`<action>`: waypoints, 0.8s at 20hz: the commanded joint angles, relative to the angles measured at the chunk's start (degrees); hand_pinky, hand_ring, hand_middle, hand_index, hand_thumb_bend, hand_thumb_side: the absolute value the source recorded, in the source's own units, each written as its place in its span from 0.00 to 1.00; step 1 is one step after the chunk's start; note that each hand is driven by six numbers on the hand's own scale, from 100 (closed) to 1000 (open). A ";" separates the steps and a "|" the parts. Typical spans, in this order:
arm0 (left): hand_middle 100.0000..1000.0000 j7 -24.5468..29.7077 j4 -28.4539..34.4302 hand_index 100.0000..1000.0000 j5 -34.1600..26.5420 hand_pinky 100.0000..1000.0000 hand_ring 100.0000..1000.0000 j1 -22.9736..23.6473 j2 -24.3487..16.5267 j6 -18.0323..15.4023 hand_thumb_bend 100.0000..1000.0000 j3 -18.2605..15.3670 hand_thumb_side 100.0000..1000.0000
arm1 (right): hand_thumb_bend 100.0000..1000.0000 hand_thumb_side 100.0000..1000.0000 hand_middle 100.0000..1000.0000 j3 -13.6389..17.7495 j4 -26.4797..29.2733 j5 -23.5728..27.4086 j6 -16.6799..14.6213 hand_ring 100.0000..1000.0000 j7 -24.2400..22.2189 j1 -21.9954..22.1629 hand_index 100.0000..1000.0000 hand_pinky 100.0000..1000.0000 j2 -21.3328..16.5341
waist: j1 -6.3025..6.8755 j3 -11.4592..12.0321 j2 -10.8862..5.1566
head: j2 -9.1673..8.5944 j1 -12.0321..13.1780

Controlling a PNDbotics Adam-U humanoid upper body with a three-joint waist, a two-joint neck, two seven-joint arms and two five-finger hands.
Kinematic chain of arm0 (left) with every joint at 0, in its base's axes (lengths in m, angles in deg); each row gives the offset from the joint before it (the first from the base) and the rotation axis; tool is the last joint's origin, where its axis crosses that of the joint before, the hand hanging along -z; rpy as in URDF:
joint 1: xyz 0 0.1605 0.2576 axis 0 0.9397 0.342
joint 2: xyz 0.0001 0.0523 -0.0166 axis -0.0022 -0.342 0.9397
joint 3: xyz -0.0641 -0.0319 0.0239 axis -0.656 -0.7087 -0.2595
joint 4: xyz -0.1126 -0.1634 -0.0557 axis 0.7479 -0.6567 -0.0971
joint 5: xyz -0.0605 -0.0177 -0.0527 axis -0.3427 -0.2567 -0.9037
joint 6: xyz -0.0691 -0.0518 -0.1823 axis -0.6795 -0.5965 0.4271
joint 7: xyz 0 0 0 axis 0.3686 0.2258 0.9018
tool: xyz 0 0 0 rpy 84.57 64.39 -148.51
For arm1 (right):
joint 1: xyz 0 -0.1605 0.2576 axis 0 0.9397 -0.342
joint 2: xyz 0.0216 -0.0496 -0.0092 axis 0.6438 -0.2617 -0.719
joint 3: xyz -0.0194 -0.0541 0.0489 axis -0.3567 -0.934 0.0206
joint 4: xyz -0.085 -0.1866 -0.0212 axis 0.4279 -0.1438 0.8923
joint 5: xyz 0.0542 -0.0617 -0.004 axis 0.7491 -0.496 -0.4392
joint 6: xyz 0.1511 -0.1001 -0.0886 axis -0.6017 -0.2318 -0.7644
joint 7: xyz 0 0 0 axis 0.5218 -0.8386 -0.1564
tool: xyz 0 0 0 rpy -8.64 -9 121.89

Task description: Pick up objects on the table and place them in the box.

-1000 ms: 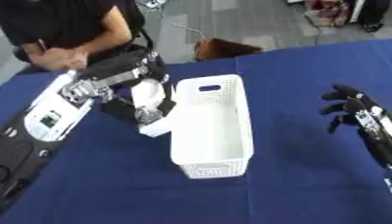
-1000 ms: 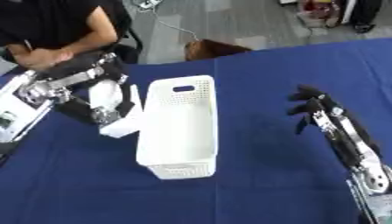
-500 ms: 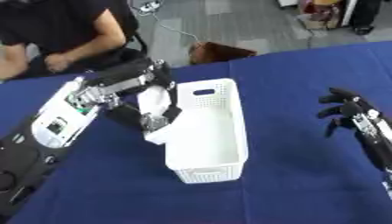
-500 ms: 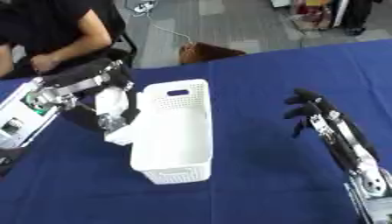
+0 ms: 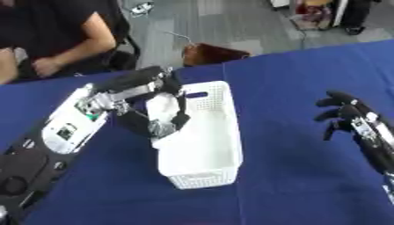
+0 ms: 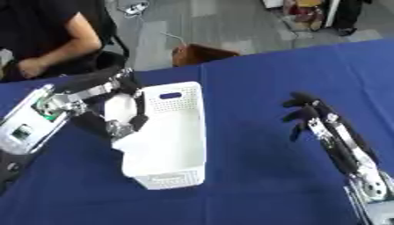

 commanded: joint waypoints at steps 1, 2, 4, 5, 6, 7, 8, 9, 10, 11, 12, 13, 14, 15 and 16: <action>0.00 10.69 0.14 0.00 -0.14 0.00 0.00 -1.04 -1.00 -10.70 0.00 -0.69 0.18 | 0.00 0.86 0.73 -0.04 0.62 0.41 -0.10 0.63 -0.34 -1.03 0.93 0.35 0.06 | -0.34 -0.19 -0.94 | -0.98 0.57; 0.00 10.55 -0.15 0.00 0.03 0.00 0.00 -0.94 -0.96 -10.76 0.00 -0.95 0.19 | 0.00 0.86 0.73 -0.18 0.67 0.44 -0.13 0.63 -0.46 -1.21 0.93 0.35 0.17 | -0.32 -0.57 -0.67 | -1.14 0.64; 0.00 9.02 -1.63 0.00 0.70 0.00 0.00 -0.71 -0.57 -11.08 0.00 -1.93 0.19 | 0.00 0.86 0.73 -0.59 0.78 0.55 -0.17 0.63 -0.86 -1.77 0.93 0.35 0.51 | -0.26 -1.56 0.01 | -1.41 0.98; 0.00 7.91 -2.24 0.00 1.28 0.00 0.00 -0.70 -0.48 -11.57 0.00 -2.36 0.19 | 0.00 0.86 0.73 -0.74 0.84 0.60 -0.19 0.63 -1.05 -2.07 0.93 0.35 0.70 | -0.23 -2.03 0.32 | -1.49 1.21; 0.00 6.73 -2.71 0.00 1.93 0.00 0.00 -0.70 -0.44 -12.13 0.00 -2.71 0.20 | 0.00 0.86 0.73 -0.85 0.89 0.65 -0.20 0.63 -1.19 -2.29 0.93 0.35 0.85 | -0.21 -2.39 0.57 | -1.54 1.38; 0.00 5.47 -3.18 0.00 2.65 0.00 0.00 -0.70 -0.39 -12.66 0.00 -2.98 0.20 | 0.00 0.86 0.73 -0.94 0.94 0.70 -0.20 0.63 -1.32 -2.48 0.93 0.35 0.97 | -0.20 -2.69 0.77 | -1.63 1.57; 0.00 4.24 -3.52 0.00 3.44 0.00 0.00 -0.73 -0.35 -13.21 0.00 -3.18 0.20 | 0.00 0.86 0.73 -1.01 0.96 0.73 -0.20 0.63 -1.42 -2.61 0.93 0.35 1.05 | -0.21 -2.89 0.92 | -1.71 1.75; 0.00 2.82 -3.63 0.01 4.34 0.00 0.00 -0.78 -0.32 -13.65 0.00 -3.48 0.20 | 0.00 0.86 0.73 -1.07 0.98 0.76 -0.20 0.63 -1.52 -2.72 0.93 0.35 1.09 | -0.22 -3.05 1.05 | -1.81 1.94; 0.00 1.45 -3.59 0.03 5.38 0.00 0.00 -0.79 -0.30 -13.86 0.00 -3.57 0.21 | 0.00 0.86 0.73 -1.10 0.98 0.79 -0.21 0.63 -1.59 -2.78 0.93 0.35 1.12 | -0.23 -3.14 1.12 | -1.87 2.06; 0.06 0.29 -3.22 0.24 6.72 0.00 0.00 -0.86 -0.39 -13.96 0.00 -3.72 0.28 | 0.00 0.86 0.73 -1.10 0.99 0.82 -0.21 0.63 -1.63 -2.82 0.93 0.35 1.12 | -0.25 -3.21 1.21 | -1.92 2.21; 0.00 -0.92 -2.79 0.16 8.15 0.00 0.00 -0.79 -0.39 -14.01 0.00 -3.80 0.25 | 0.00 0.86 0.73 -1.10 1.00 0.85 -0.21 0.63 -1.65 -2.85 0.93 0.35 1.12 | -0.25 -3.26 1.27 | -1.95 2.30; 0.47 -1.68 -2.22 0.58 10.24 0.28 0.30 -0.77 -0.57 -14.04 0.00 -3.85 0.44 | 0.00 0.86 0.73 -1.11 1.01 0.87 -0.22 0.63 -1.68 -2.86 0.93 0.35 1.13 | -0.25 -3.28 1.35 | -1.91 2.43; 0.39 -2.56 -1.73 0.50 12.21 0.16 0.18 -0.69 -0.57 -14.05 0.00 -3.90 0.39 | 0.00 0.86 0.73 -1.11 1.02 0.90 -0.21 0.63 -1.70 -2.87 0.93 0.35 1.14 | -0.26 -3.31 1.39 | -1.90 2.49; 0.77 -2.97 -1.42 0.82 14.41 0.62 0.70 -0.56 -0.63 -14.06 0.00 -3.72 0.62 | 0.00 0.86 0.73 -1.14 1.03 0.91 -0.22 0.63 -1.75 -2.90 0.93 0.35 1.16 | -0.30 -3.33 1.46 | -1.90 2.56; 0.83 -3.51 -1.20 0.86 16.33 0.67 0.77 -0.47 -0.56 -14.06 0.00 -3.59 0.63 | 0.00 0.86 0.74 -1.16 1.03 0.92 -0.22 0.63 -1.78 -2.93 0.93 0.35 1.19 | -0.33 -3.35 1.51 | -1.91 2.60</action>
